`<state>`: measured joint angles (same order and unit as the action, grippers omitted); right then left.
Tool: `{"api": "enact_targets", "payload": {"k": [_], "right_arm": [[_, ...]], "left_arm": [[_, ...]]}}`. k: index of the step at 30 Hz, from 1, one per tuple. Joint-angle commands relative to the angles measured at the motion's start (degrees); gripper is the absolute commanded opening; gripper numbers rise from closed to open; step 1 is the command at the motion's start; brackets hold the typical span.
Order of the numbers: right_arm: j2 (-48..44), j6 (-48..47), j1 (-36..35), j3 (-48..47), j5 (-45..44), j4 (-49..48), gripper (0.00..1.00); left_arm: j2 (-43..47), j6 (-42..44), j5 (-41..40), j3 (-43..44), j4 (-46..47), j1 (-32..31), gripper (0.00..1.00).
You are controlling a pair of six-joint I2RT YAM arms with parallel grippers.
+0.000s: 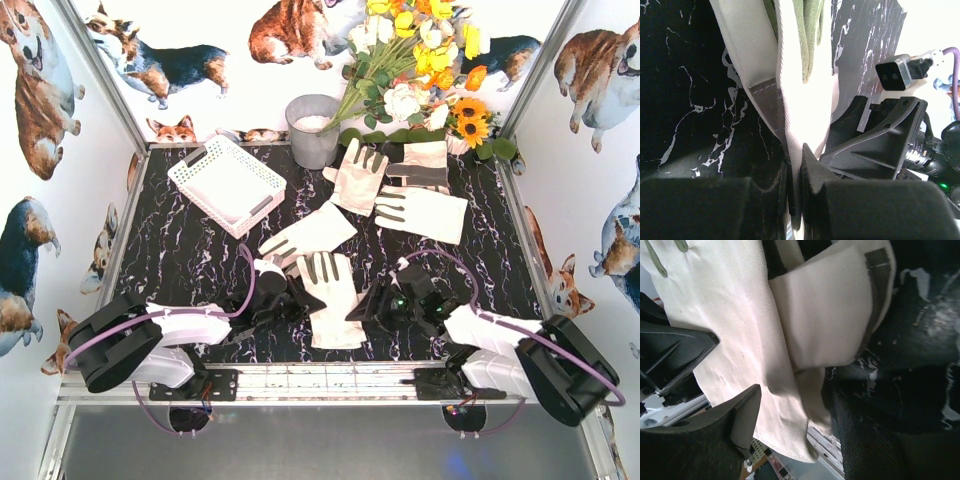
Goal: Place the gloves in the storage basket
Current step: Pick up the glove from the center of the board.
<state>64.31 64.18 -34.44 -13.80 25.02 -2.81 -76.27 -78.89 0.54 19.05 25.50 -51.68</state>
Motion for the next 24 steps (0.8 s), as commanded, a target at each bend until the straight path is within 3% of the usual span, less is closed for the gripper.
{"api": "enact_targets", "payload": {"k": [1, 10, 21, 24], "right_arm": [[3.95, 0.50, 0.07, 1.81, 1.60, -5.87, 0.62], [8.02, 1.21, 0.07, 1.37, 2.84, -10.14, 0.58], [2.93, 0.22, 0.07, -0.35, 2.11, -2.66, 0.00], [2.42, -0.36, 0.07, -1.96, 2.50, 0.31, 0.00]], "left_arm": [[1.12, -1.73, -0.56, -0.75, 2.42, -0.25, 0.00], [1.05, -1.79, -0.40, -0.91, 2.28, -0.28, 0.00], [2.71, -0.41, -1.76, -2.21, -2.73, -0.29, 0.01], [4.21, 0.40, -2.19, -2.34, -5.19, -0.26, 0.28]]}}
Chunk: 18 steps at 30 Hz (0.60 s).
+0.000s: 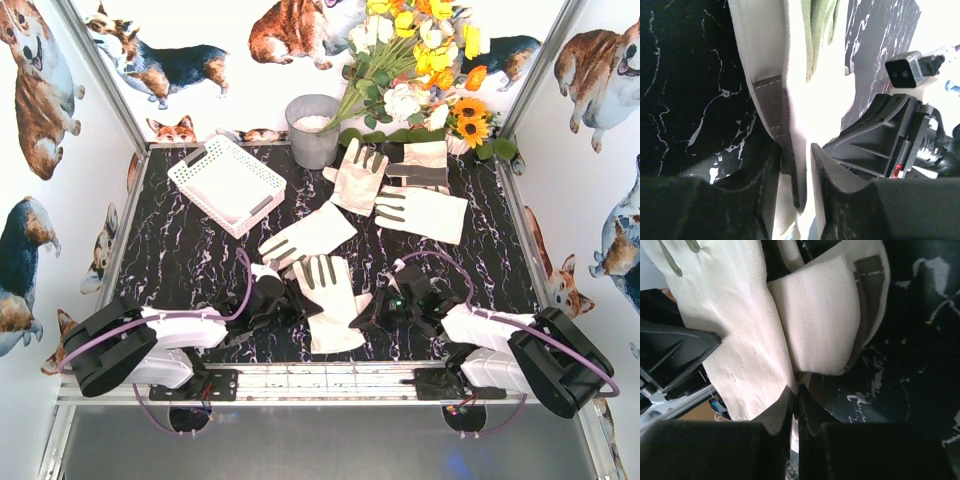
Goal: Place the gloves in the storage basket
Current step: Pick up the glove from the center of the board.
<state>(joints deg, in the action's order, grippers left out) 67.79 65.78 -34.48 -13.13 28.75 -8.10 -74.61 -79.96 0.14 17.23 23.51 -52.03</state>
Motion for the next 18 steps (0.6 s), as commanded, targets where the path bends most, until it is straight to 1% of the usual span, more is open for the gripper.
{"api": "enact_targets", "payload": {"k": [1, 3, 8, 13, 15, 18], "right_arm": [[-1.20, -1.79, 0.11, -3.02, -0.89, 6.06, 0.00], [-1.87, -0.57, 0.11, -3.62, -0.49, 6.74, 0.00], [-5.47, 2.50, 0.33, -5.68, -0.16, 9.84, 0.00], [-9.39, 6.02, 1.22, -6.62, -0.47, 12.07, 0.00], [-11.16, 7.79, 1.34, -6.17, -1.30, 11.57, 0.00], [-13.38, 9.50, 1.56, -5.66, -2.20, 11.38, 0.00]], "left_arm": [[3.40, 1.62, -2.14, -0.73, -4.06, 0.13, 0.39], [5.29, 1.57, -2.62, -1.43, -5.38, 0.09, 0.50], [10.12, 1.55, -1.50, -3.88, -6.31, 0.09, 0.71], [12.10, 1.21, 1.68, -5.80, -5.60, 0.09, 0.85], [12.86, -0.10, 2.26, -7.54, -2.81, 0.09, 0.89], [13.43, -2.71, 2.85, -10.24, 3.64, 0.09, 1.00]]}}
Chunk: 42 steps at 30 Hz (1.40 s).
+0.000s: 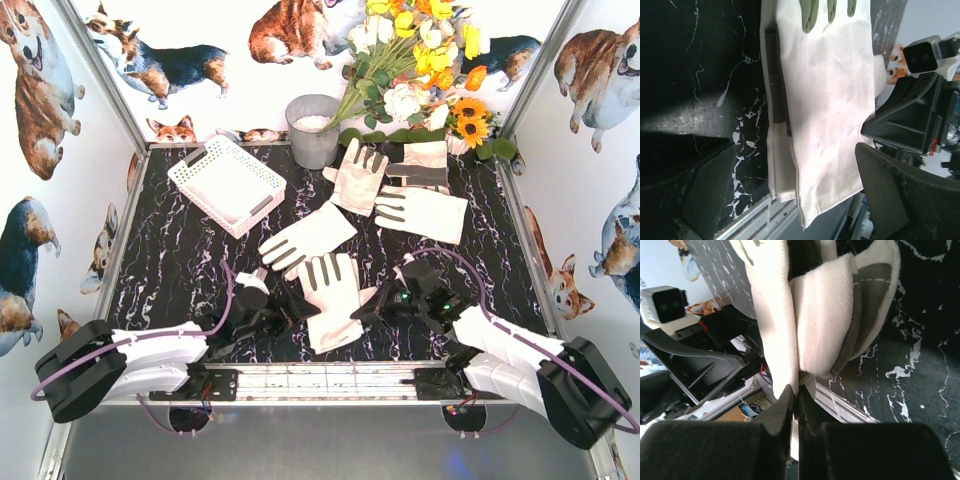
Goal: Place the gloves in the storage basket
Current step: Pick up the glove from the center of the board.
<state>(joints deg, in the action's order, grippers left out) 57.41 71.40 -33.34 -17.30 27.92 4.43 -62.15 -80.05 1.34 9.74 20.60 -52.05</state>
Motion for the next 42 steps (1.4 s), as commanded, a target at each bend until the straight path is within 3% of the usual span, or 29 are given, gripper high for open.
{"api": "enact_targets", "payload": {"k": [1, 8, 20, 31, 36, 42], "right_arm": [[-3.53, 4.47, 0.47, -1.38, -1.44, -1.29, 0.00], [-4.19, 9.06, 0.71, -0.72, 0.19, -4.89, 0.00], [-5.20, 12.19, 1.15, -0.51, 0.93, -7.96, 0.00], [-5.47, 13.54, 1.26, 1.52, 1.17, -9.44, 0.00], [-5.27, 13.05, 1.34, 2.14, 0.82, -9.26, 0.00], [-5.19, 12.39, 1.35, 2.48, 0.72, -8.65, 0.00]], "left_arm": [[0.86, -2.97, 1.91, -2.94, 7.63, 0.15, 1.00], [-4.93, -5.96, 4.51, -2.60, 18.45, 0.11, 1.00], [-17.10, -7.07, 8.89, 1.85, 25.51, 0.24, 1.00], [-20.60, -8.87, 4.47, 2.19, 34.00, 0.55, 1.00], [-18.97, -7.92, 1.76, 1.69, 32.40, 0.59, 0.76], [-18.18, -8.06, -0.18, 0.41, 32.65, 0.64, 0.63]]}}
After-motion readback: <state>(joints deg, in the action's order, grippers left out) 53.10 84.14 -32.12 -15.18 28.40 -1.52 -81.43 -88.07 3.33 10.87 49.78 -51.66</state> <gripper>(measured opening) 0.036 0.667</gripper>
